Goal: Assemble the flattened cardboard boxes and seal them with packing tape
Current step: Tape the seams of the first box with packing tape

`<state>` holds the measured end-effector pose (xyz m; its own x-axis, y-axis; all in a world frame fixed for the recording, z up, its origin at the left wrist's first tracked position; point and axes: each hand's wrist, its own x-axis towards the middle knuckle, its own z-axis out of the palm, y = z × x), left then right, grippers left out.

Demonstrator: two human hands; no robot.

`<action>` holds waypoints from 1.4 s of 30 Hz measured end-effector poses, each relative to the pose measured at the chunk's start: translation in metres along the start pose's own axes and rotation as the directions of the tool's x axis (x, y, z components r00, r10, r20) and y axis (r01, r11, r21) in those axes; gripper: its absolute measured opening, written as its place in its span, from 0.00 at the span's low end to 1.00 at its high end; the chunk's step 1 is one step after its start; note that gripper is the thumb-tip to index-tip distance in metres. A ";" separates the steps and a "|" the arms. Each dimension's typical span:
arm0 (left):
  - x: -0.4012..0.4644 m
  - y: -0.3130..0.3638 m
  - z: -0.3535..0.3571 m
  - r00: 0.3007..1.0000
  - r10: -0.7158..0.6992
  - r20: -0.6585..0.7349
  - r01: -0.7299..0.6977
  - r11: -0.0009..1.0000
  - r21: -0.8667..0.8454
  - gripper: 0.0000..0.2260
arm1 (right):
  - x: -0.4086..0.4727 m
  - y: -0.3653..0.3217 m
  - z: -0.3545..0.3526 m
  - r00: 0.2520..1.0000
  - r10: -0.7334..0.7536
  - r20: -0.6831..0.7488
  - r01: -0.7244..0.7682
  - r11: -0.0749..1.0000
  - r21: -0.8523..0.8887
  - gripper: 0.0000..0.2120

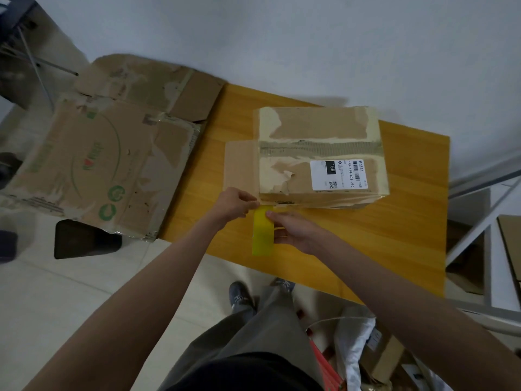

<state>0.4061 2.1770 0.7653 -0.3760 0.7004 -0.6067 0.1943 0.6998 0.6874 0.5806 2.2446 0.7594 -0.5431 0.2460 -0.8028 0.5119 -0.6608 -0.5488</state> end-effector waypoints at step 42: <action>-0.116 0.050 -0.030 0.770 0.626 -0.123 -0.475 0.691 0.545 0.11 | -0.088 -0.029 0.060 0.936 -0.352 -0.009 0.346 0.924 -0.160 0.08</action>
<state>0.4321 2.1268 0.8819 -0.2791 0.9602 0.0123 0.8065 0.2274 0.5458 0.5734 2.1996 0.8598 -0.6826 0.4692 -0.5603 0.3919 -0.4121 -0.8226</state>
